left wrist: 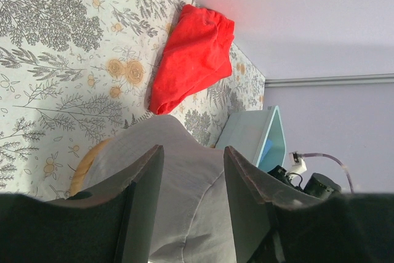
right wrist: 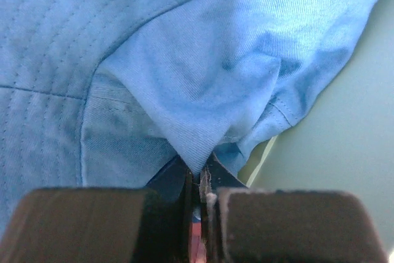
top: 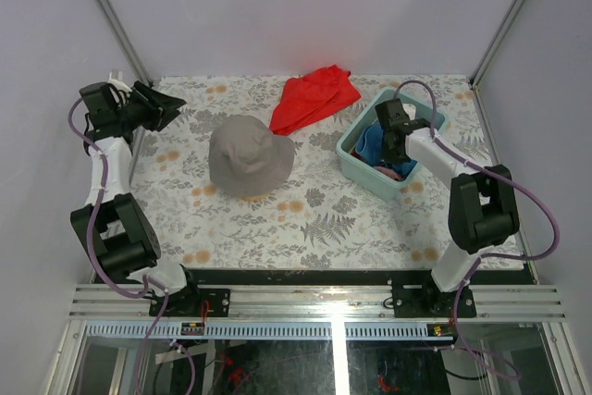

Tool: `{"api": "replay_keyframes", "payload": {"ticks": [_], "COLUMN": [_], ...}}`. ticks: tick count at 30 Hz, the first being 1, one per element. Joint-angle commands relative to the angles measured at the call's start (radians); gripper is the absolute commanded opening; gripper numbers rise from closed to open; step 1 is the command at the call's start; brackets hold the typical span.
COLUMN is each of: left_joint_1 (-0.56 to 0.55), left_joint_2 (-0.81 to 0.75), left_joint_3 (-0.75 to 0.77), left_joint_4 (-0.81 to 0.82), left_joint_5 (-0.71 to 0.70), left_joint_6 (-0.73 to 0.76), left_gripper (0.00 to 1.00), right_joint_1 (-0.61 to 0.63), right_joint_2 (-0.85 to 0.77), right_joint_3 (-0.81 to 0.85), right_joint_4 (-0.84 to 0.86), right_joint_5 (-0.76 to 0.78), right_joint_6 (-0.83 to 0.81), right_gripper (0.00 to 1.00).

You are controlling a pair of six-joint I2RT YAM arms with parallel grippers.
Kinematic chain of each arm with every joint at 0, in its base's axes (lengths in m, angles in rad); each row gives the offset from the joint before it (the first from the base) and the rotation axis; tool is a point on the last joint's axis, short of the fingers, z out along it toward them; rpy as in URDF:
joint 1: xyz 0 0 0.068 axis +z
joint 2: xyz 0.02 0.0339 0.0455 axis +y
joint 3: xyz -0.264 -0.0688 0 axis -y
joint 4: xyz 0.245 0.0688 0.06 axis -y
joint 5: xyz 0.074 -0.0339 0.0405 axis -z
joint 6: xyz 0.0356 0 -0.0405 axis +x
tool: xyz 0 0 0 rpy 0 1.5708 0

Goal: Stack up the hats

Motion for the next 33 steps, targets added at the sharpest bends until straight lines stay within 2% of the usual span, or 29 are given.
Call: {"api": "replay_keyframes", "payload": {"ticks": [1,10,15,20,24,26,28,33], "left_joint_1": [0.007,-0.05,-0.147,-0.275,-0.312,-0.311,-0.313,-0.314], "left_joint_2": [-0.066,-0.139,-0.141,-0.099,-0.084,-0.097,-0.106,-0.111], "left_joint_3": [-0.001,0.118,0.223,0.332,0.332,0.305,0.274,0.113], "left_joint_4": [0.017,0.033,0.035,0.035,0.033,0.043,0.065,0.377], "left_joint_5": [-0.036,-0.068,-0.081,-0.058,-0.032,-0.031,-0.029,0.057], "left_joint_6": [-0.027,-0.115,-0.159,-0.171,-0.172,-0.173,-0.187,-0.416], "left_gripper": [0.43,0.43,0.43,0.46,0.47,0.48,0.5,0.55], "right_joint_1": [0.001,0.001,0.001,0.0,0.001,0.002,0.002,0.002], "right_joint_2": [-0.124,-0.169,-0.139,-0.139,-0.16,-0.179,-0.213,-0.22], "right_joint_3": [0.067,0.412,0.601,0.707,0.686,0.617,0.529,0.506], "right_joint_4": [0.037,-0.185,-0.287,-0.265,-0.138,0.018,0.265,0.505], "right_joint_5": [0.067,-0.133,-0.319,-0.557,-0.797,-0.946,-1.045,-1.129], "right_joint_6": [0.0,-0.001,0.02,0.108,0.291,0.469,0.655,0.905], "right_gripper": [0.0,0.0,0.0,0.0,0.0,0.0,0.0,0.0]}}
